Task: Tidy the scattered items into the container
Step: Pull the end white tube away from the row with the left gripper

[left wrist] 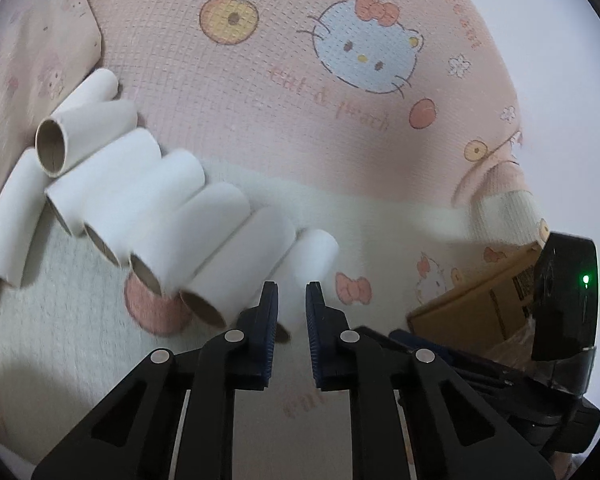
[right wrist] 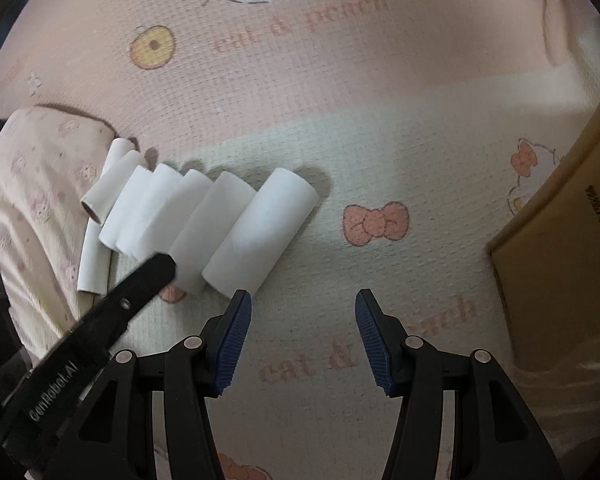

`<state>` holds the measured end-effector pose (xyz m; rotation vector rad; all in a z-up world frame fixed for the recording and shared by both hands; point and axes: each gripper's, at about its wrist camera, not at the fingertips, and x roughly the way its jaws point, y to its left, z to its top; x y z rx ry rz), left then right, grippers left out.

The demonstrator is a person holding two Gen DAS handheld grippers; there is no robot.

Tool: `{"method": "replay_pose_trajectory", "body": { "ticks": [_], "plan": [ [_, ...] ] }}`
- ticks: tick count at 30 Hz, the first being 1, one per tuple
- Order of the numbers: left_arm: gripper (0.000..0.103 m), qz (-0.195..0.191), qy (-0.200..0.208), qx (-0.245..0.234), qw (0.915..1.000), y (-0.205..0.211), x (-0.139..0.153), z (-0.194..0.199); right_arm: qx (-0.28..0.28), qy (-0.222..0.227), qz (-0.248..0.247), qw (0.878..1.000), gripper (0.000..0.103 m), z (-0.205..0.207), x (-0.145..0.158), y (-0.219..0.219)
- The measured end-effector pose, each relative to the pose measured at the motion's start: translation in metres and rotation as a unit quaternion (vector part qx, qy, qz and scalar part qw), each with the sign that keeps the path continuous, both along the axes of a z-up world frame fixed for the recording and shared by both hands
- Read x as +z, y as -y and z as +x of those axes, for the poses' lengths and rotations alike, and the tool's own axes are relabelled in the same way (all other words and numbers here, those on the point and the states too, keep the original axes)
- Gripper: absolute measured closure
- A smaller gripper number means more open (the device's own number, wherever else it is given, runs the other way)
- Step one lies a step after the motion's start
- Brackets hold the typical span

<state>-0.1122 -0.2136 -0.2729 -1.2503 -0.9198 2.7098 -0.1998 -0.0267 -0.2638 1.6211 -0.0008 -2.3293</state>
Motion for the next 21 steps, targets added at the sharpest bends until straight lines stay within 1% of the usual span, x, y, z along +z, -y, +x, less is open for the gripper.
{"method": "replay_pose_trajectory", "body": {
  "ticks": [2,3,5,6,8,9,11,13,14,18,19,21],
  "plan": [
    [0.087,0.032,0.019,-0.005,0.9993,0.007,-0.009,-0.008,-0.006,0.009,-0.007,1.000,0.052,-0.006,-0.004,-0.002],
    [0.087,0.053,0.033,0.000,0.9980,0.012,-0.016,-0.011,-0.008,0.014,-0.009,1.000,0.052,-0.008,-0.006,-0.003],
    [0.087,0.079,0.042,0.010,0.9960,0.018,-0.023,-0.012,-0.013,0.029,-0.019,0.999,0.052,-0.015,-0.010,-0.005],
    [0.087,0.086,0.045,0.013,0.9952,0.020,-0.025,-0.012,-0.017,0.037,-0.027,0.999,0.052,-0.017,-0.010,-0.007],
    [0.084,0.082,0.054,0.018,0.9950,0.019,-0.027,-0.013,-0.035,0.051,-0.051,0.997,0.052,-0.024,-0.012,-0.011],
    [0.084,0.087,0.061,0.016,0.9942,0.019,-0.029,-0.016,-0.044,0.059,-0.062,0.995,0.052,-0.027,-0.014,-0.013],
    [0.082,0.129,0.070,0.014,0.9890,0.022,-0.037,-0.019,-0.063,0.078,-0.094,0.991,0.052,-0.032,-0.017,-0.015],
    [0.081,0.158,0.076,0.011,0.9845,0.024,-0.043,-0.020,-0.071,0.089,-0.119,0.986,0.052,-0.033,-0.020,-0.014],
    [0.081,0.167,0.077,0.012,0.9829,0.025,-0.045,-0.019,-0.070,0.096,-0.124,0.985,0.052,-0.033,-0.022,-0.012],
    [0.081,0.196,0.073,0.022,0.9776,0.030,-0.050,-0.017,-0.071,0.098,-0.124,0.985,0.052,-0.033,-0.031,-0.004],
    [0.081,0.198,0.073,0.024,0.9771,0.030,-0.050,-0.017,-0.076,0.102,-0.128,0.984,0.052,-0.034,-0.033,-0.004],
    [0.081,0.191,0.069,0.023,0.9789,0.028,-0.048,-0.016,-0.088,0.116,-0.138,0.980,0.052,-0.036,-0.038,-0.005]
  ]
}}
